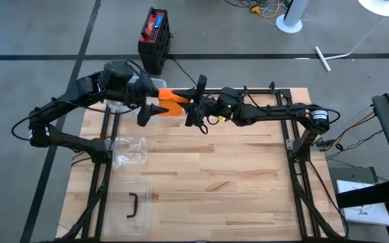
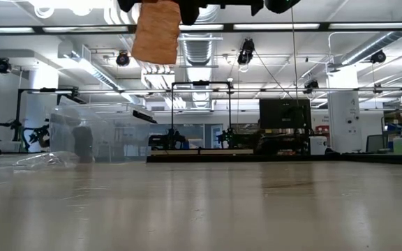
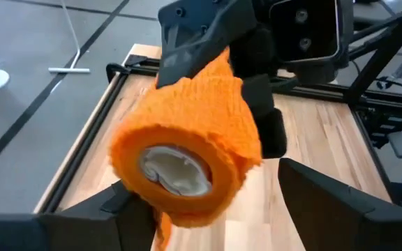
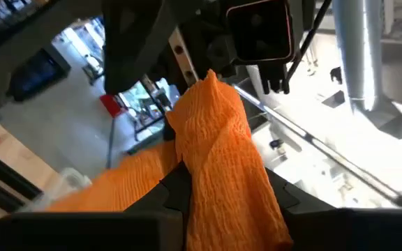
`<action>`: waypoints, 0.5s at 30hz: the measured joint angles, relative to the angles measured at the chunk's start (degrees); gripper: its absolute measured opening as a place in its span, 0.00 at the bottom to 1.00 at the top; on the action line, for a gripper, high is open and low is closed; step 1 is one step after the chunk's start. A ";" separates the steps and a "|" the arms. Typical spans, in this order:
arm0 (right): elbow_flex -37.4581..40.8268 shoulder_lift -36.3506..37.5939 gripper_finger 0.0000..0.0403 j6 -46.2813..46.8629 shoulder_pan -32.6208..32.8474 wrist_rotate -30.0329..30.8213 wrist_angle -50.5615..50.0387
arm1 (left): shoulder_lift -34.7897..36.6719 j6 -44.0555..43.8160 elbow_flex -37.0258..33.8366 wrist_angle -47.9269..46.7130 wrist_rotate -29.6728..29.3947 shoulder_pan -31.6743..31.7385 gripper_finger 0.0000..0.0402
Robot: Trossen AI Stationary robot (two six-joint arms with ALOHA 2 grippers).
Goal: Roll bandage
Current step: Roll the orange bandage
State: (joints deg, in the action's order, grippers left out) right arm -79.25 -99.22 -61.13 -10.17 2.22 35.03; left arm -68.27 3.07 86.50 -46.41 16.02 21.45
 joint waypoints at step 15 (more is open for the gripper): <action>0.05 0.07 0.21 -10.27 0.51 -4.21 -1.33 | 0.55 0.44 1.99 -5.30 0.30 0.11 0.62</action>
State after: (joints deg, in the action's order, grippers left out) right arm -79.20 -99.15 -71.40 -9.66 -2.00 33.70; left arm -67.71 3.51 88.49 -51.71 16.31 21.56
